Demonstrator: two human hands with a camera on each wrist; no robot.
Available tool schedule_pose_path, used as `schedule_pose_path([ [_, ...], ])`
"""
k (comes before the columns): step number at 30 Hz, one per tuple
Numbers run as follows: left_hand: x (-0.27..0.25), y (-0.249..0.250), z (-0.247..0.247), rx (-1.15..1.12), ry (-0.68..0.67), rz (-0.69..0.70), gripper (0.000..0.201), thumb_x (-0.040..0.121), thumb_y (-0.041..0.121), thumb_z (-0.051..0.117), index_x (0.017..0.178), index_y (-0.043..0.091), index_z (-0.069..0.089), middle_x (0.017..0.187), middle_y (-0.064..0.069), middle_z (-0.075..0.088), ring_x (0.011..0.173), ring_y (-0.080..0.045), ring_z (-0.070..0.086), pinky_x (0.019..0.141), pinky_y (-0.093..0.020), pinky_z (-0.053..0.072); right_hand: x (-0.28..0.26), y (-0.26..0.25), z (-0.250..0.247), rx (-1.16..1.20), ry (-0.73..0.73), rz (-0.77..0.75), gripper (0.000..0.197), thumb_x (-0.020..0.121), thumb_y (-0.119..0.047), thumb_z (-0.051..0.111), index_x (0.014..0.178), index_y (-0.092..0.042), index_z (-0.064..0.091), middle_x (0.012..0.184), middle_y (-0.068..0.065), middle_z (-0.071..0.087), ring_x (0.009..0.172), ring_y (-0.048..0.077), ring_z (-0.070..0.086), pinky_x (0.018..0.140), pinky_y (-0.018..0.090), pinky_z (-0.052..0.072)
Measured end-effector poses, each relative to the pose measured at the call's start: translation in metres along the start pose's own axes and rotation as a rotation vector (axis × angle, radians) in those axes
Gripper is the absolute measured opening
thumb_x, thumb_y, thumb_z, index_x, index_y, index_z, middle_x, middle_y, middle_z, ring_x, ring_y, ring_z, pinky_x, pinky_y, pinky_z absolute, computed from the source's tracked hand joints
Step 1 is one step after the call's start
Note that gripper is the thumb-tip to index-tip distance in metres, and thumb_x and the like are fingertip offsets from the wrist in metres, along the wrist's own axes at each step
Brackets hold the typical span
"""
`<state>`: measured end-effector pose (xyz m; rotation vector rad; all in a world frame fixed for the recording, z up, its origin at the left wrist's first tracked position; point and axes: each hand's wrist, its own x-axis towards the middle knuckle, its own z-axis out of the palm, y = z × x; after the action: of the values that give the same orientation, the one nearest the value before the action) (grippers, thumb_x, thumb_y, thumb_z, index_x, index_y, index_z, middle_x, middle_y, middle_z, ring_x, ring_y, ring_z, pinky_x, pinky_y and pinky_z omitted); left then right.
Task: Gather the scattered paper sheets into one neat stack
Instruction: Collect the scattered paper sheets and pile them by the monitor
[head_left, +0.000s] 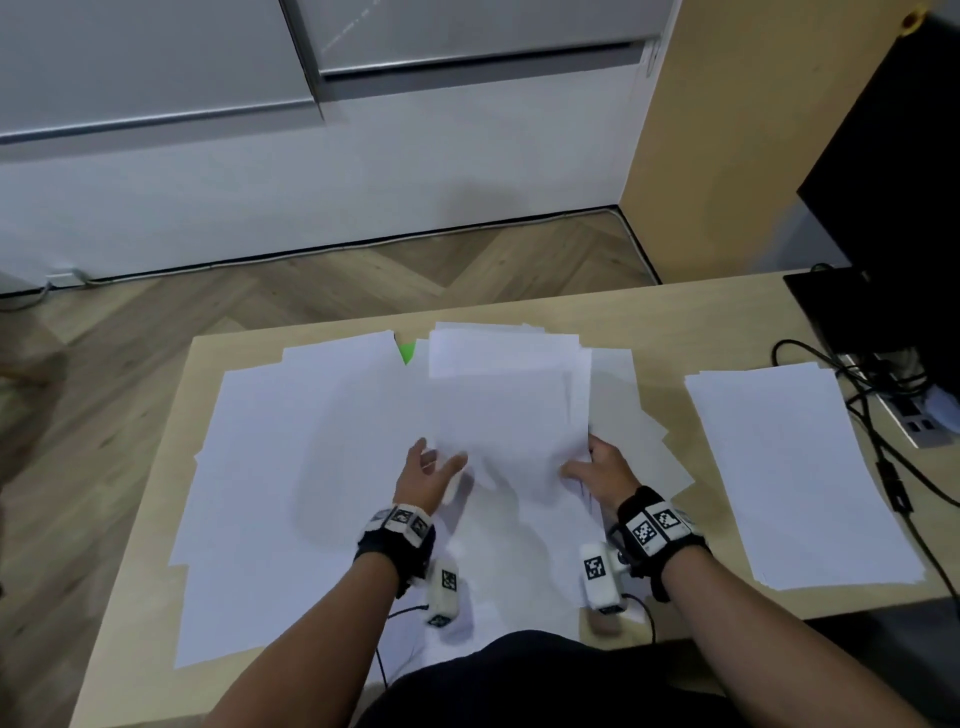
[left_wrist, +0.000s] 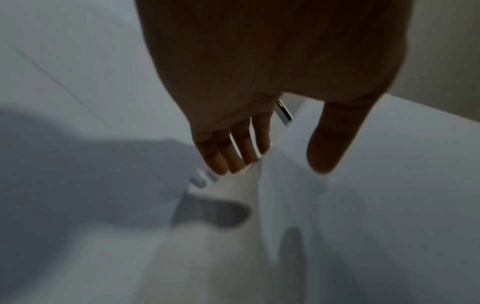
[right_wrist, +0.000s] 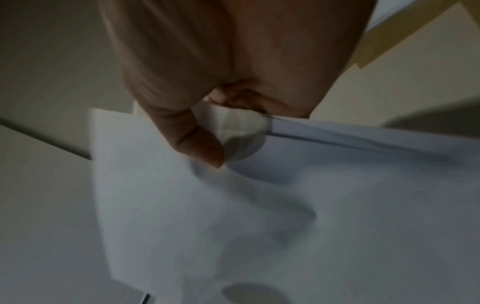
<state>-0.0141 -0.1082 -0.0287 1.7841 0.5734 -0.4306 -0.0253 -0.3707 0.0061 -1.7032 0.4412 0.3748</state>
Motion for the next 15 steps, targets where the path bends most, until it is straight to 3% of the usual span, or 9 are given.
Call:
schedule_pose_path([
  [1, 0.004, 0.005, -0.005, -0.098, -0.056, -0.032, 0.060, 0.086, 0.019, 0.075, 0.138, 0.016, 0.045, 0.138, -0.007, 0.057, 0.121, -0.023, 0.057, 0.101, -0.037, 0.042, 0.000, -0.007, -0.004, 0.003, 0.019, -0.025, 0.029, 0.078, 0.011, 0.063, 0.094, -0.013, 0.069, 0.087, -0.002, 0.072, 0.086, 0.022, 0.067, 0.071, 0.023, 0.052],
  [3, 0.011, 0.016, -0.013, -0.203, -0.091, -0.022, 0.060, 0.077, 0.000, 0.075, 0.130, 0.015, 0.050, 0.116, -0.008, 0.068, 0.103, -0.022, 0.064, 0.091, -0.035, 0.044, -0.003, -0.023, -0.009, 0.037, 0.053, -0.038, 0.028, 0.078, 0.015, 0.060, 0.082, -0.012, 0.068, 0.076, -0.004, 0.071, 0.076, 0.018, 0.065, 0.060, 0.019, 0.051],
  [6, 0.012, 0.035, -0.018, -0.191, -0.109, 0.081, 0.071, 0.058, 0.011, 0.084, 0.123, 0.013, 0.057, 0.109, -0.005, 0.072, 0.104, -0.026, 0.067, 0.093, -0.039, 0.050, -0.007, -0.040, -0.013, 0.109, 0.045, -0.072, 0.030, 0.077, 0.022, 0.055, 0.076, -0.007, 0.064, 0.063, -0.004, 0.066, 0.056, 0.008, 0.062, 0.049, 0.015, 0.047],
  [8, 0.007, 0.048, -0.016, -0.174, -0.157, 0.133, 0.075, 0.051, 0.021, 0.086, 0.121, 0.014, 0.061, 0.111, -0.004, 0.073, 0.105, -0.025, 0.067, 0.094, -0.040, 0.051, -0.006, -0.047, -0.011, 0.102, 0.026, -0.105, 0.028, 0.077, 0.019, 0.059, 0.075, -0.009, 0.062, 0.065, -0.001, 0.063, 0.058, 0.011, 0.060, 0.052, 0.016, 0.048],
  [12, -0.006, 0.074, -0.008, -0.312, -0.175, 0.179, 0.056, 0.065, -0.001, 0.077, 0.118, 0.009, 0.062, 0.106, -0.013, 0.072, 0.103, -0.036, 0.066, 0.087, -0.039, 0.054, -0.002, -0.056, -0.003, 0.109, 0.050, -0.122, 0.022, 0.075, 0.009, 0.072, 0.085, -0.010, 0.067, 0.075, 0.001, 0.068, 0.071, 0.019, 0.063, 0.065, 0.023, 0.051],
  [15, -0.019, 0.095, -0.013, -0.366, -0.146, 0.292, 0.054, 0.061, 0.004, 0.074, 0.114, 0.013, 0.064, 0.108, -0.011, 0.073, 0.100, -0.030, 0.068, 0.086, -0.039, 0.056, -0.004, -0.068, -0.004, 0.177, 0.103, -0.173, 0.023, 0.071, 0.005, 0.076, 0.088, -0.010, 0.071, 0.081, 0.005, 0.073, 0.077, 0.024, 0.067, 0.073, 0.031, 0.055],
])
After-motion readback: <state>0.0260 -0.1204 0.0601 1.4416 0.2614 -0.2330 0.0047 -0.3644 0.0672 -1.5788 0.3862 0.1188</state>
